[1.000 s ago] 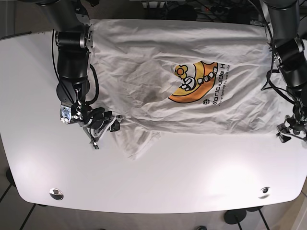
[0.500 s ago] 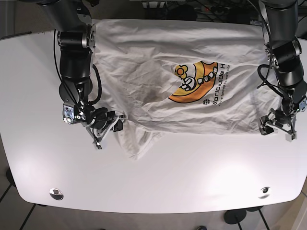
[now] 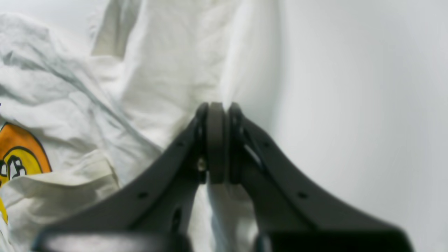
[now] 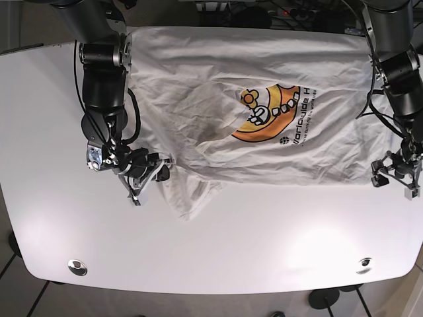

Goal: Fold the T-shirt properly
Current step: 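Grasp the shirt's hem corners with both grippers, then fold the hem over toward the collar with both grippers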

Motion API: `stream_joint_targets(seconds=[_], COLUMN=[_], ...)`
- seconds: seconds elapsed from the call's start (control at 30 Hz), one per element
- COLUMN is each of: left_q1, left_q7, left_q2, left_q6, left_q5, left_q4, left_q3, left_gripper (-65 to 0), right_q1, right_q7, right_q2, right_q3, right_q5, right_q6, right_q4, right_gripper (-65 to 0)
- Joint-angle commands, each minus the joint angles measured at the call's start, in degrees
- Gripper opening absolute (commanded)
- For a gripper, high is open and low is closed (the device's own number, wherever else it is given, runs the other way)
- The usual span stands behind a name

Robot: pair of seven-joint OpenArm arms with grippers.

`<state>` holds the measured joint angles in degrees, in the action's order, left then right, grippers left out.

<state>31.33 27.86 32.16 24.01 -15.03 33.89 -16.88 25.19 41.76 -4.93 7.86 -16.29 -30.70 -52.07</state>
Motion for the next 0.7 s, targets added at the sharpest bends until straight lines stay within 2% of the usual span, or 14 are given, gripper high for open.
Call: stream_joint_targets(seconds=[0.03, 0.27, 0.4, 0.5, 0.53, 0.63, 0.7], left_q1=[1.3, 1.4, 1.7, 1.8, 1.8, 2.1, 2.8], left_q7=[-0.6, -0.9, -0.6, -0.4, -0.4, -0.9, -2.1], left_q2=[1.9, 1.6, -1.6, -3.8, -3.9, -4.0, -3.6], left_q6=[0.1, 0.1, 0.4, 3.1, 3.5, 3.2, 3.2], left_q5=[-0.8, -0.7, -0.6, -0.6, -0.6, -0.7, -0.7], left_q4=[-1.1, -4.3, -4.3, -4.3, -4.3, -3.9, -3.9], left_q3=[-0.2, 0.0, 0.1, 0.1, 0.1, 0.1, 0.0], left_gripper=[-19.0, -19.0, -19.6, -21.0, -24.4, -46.3, -57.9], right_q1=[1.5, 1.5, 1.5, 1.5, 1.4, 1.4, 1.4], right_q7=[-0.4, -0.4, -0.4, -0.4, -0.4, -0.4, -0.4], right_q2=[-0.3, -0.3, -0.3, -0.3, -0.3, -0.3, -0.3], right_q3=[0.0, 0.0, 0.0, 0.1, 0.1, 0.1, 0.1], right_q5=[-0.3, -0.3, -0.3, -0.3, -0.3, -0.3, -0.3], right_q6=[-0.2, -0.2, -0.2, -0.2, -0.2, -0.2, -0.2], right_q4=[-1.0, -1.0, -1.0, -1.0, -1.0, -1.0, -1.0], right_gripper=[-62.8, -62.8, -62.8, -62.8, -62.8, -62.8, -62.8])
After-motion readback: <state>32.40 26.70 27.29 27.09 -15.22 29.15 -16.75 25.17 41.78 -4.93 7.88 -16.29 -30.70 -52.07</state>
